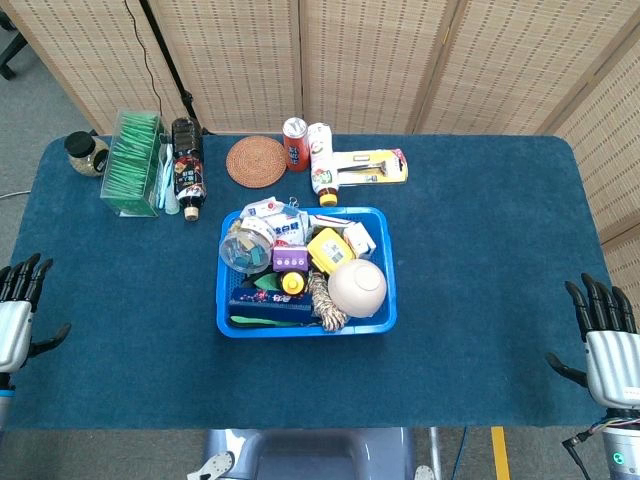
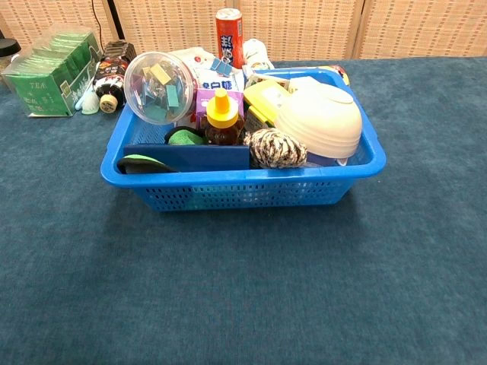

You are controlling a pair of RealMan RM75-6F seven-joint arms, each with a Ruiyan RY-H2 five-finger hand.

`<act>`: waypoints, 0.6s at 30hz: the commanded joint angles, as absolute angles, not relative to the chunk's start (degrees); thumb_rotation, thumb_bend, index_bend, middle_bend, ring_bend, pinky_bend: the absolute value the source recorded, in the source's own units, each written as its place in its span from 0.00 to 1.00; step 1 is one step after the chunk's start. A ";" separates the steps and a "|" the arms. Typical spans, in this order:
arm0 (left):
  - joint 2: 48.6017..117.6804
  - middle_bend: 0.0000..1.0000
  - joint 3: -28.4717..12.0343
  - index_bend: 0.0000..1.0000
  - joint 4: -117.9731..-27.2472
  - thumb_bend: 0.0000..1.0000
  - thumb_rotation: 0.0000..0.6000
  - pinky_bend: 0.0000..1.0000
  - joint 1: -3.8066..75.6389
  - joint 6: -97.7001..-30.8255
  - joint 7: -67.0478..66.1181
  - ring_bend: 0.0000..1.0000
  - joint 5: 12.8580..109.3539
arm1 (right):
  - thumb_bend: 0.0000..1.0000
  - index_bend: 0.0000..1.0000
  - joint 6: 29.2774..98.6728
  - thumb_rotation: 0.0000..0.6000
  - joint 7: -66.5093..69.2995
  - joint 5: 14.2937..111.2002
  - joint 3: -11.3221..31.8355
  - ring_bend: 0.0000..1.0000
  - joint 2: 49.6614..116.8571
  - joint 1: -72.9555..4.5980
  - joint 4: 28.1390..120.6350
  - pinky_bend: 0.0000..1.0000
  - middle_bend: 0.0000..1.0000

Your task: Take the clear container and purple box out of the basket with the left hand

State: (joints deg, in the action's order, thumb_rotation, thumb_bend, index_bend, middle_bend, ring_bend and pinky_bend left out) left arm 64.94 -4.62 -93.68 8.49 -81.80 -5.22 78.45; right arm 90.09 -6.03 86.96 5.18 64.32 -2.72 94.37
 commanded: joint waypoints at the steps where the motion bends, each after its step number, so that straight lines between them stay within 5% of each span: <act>1: 65.00 0.00 -4.50 0.00 -93.46 0.21 1.00 0.00 8.39 -81.94 -4.94 0.00 78.82 | 0.00 0.00 89.55 1.00 -5.91 86.70 5.09 0.00 64.12 -2.84 94.67 0.00 0.00; 11: 63.53 0.00 -5.00 0.00 -95.40 0.21 1.00 0.00 10.02 -79.91 -2.42 0.00 80.54 | 0.00 0.00 88.59 1.00 -4.49 86.69 5.05 0.00 63.61 -3.19 95.17 0.00 0.00; 18: 60.21 0.00 -11.10 0.00 -100.23 0.21 1.00 0.00 19.96 -70.12 -4.10 0.00 79.23 | 0.00 0.00 87.38 1.00 -3.89 86.05 5.26 0.00 63.58 -3.75 94.95 0.00 0.00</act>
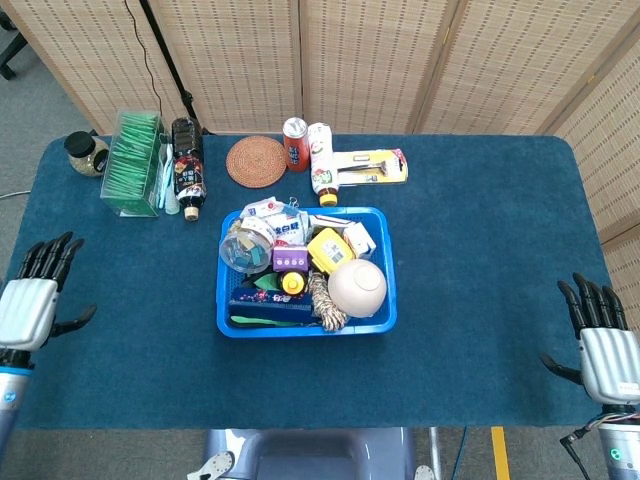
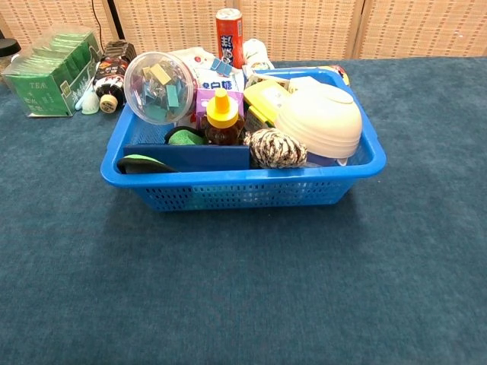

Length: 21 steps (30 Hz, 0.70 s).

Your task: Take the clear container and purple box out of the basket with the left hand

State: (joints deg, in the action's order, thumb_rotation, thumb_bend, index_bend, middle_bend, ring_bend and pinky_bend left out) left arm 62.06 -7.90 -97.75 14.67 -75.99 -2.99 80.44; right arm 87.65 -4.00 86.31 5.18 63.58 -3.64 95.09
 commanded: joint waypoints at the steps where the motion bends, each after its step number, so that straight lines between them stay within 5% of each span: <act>1: 59.81 0.00 -11.84 0.00 -100.71 0.21 1.00 0.00 21.51 -68.04 -4.52 0.00 78.35 | 0.00 0.00 87.16 1.00 -3.84 85.83 5.33 0.00 63.59 -3.84 94.87 0.00 0.00; 13: 62.18 0.00 -16.42 0.00 -102.05 0.21 1.00 0.00 37.70 -50.44 -16.41 0.00 63.57 | 0.00 0.00 85.01 1.00 -3.05 83.30 6.13 0.00 63.68 -4.69 93.90 0.00 0.00; 21: 65.58 0.00 -16.07 0.00 -100.63 0.21 1.00 0.00 44.90 -47.13 -23.89 0.00 53.63 | 0.00 0.00 83.82 1.00 -2.49 82.25 6.39 0.00 63.89 -5.20 93.33 0.00 0.00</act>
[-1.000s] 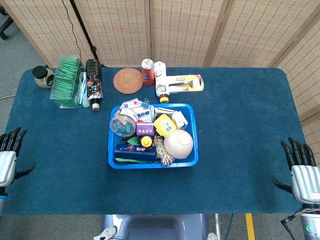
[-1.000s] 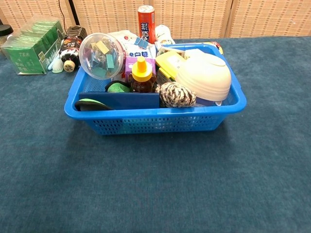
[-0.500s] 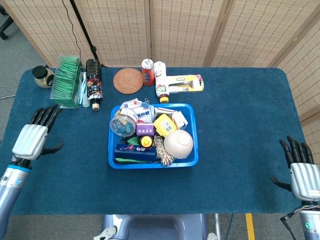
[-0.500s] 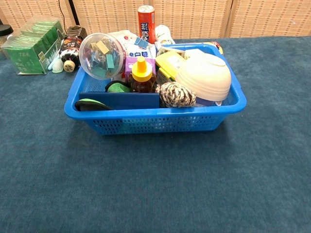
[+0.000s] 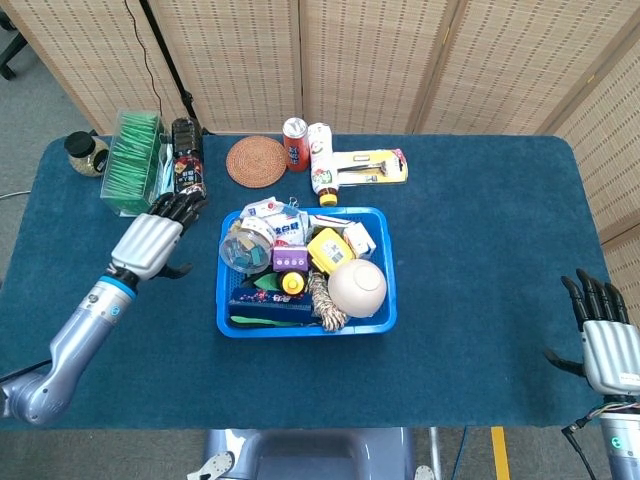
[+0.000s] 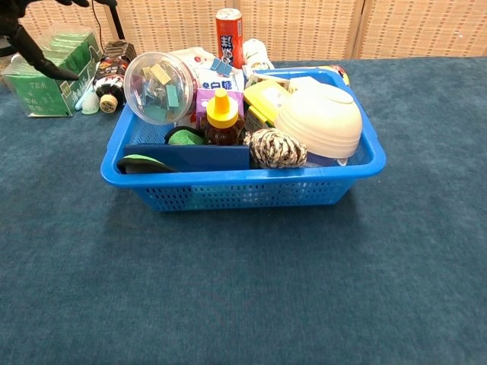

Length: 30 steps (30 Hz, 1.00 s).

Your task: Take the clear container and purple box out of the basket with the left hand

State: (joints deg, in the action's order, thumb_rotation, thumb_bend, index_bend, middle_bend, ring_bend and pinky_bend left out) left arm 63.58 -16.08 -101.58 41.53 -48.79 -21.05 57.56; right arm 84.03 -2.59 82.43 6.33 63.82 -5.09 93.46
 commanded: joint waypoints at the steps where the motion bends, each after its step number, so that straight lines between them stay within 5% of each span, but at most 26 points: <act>1: 66.07 0.00 -15.97 0.00 -100.27 0.21 1.00 0.00 45.93 -46.72 -24.82 0.00 52.23 | 0.00 0.00 83.65 1.00 -2.43 82.12 6.41 0.00 63.91 -5.27 93.27 0.00 0.00; 30: 70.40 0.00 -9.03 0.00 -93.03 0.21 1.00 0.03 66.67 -40.22 -31.87 0.00 23.87 | 0.00 0.00 82.86 1.00 -3.69 81.40 6.24 0.00 64.62 -5.81 92.94 0.00 0.00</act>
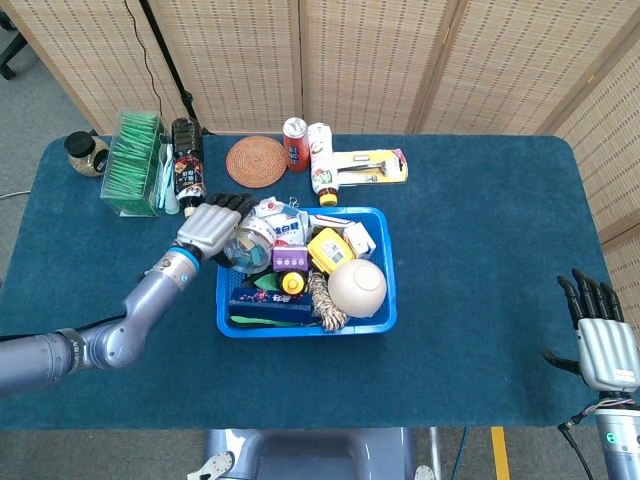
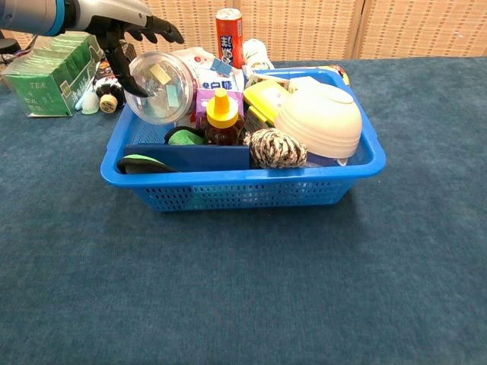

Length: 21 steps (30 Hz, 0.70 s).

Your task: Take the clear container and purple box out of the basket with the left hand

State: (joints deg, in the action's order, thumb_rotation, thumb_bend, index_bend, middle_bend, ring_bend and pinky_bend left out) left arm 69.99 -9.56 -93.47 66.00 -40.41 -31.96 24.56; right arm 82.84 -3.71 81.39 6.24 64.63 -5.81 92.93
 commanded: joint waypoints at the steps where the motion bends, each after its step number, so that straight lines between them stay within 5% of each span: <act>1: 70.51 0.00 -8.84 0.00 -92.90 0.21 1.00 0.05 66.90 -40.24 -31.73 0.00 23.63 | 0.00 0.00 82.88 1.00 -3.63 81.39 6.25 0.00 64.60 -5.81 92.93 0.00 0.00; 6: 70.97 0.02 -8.59 0.00 -92.68 0.21 1.00 0.17 66.86 -41.73 -29.82 0.05 25.62 | 0.00 0.00 82.87 1.00 -3.12 81.51 6.21 0.00 64.46 -5.82 92.93 0.00 0.00; 11: 71.32 0.18 -7.87 0.00 -92.66 0.21 1.00 0.22 66.23 -43.67 -29.03 0.20 27.71 | 0.00 0.00 82.52 1.00 -2.89 81.60 6.05 0.00 64.40 -5.94 92.97 0.00 0.00; 21: 71.58 0.21 -6.79 0.00 -92.51 0.21 1.00 0.23 67.35 -43.29 -28.85 0.20 25.68 | 0.00 0.00 82.79 1.00 -2.86 81.71 5.98 0.00 64.19 -5.84 93.29 0.00 0.00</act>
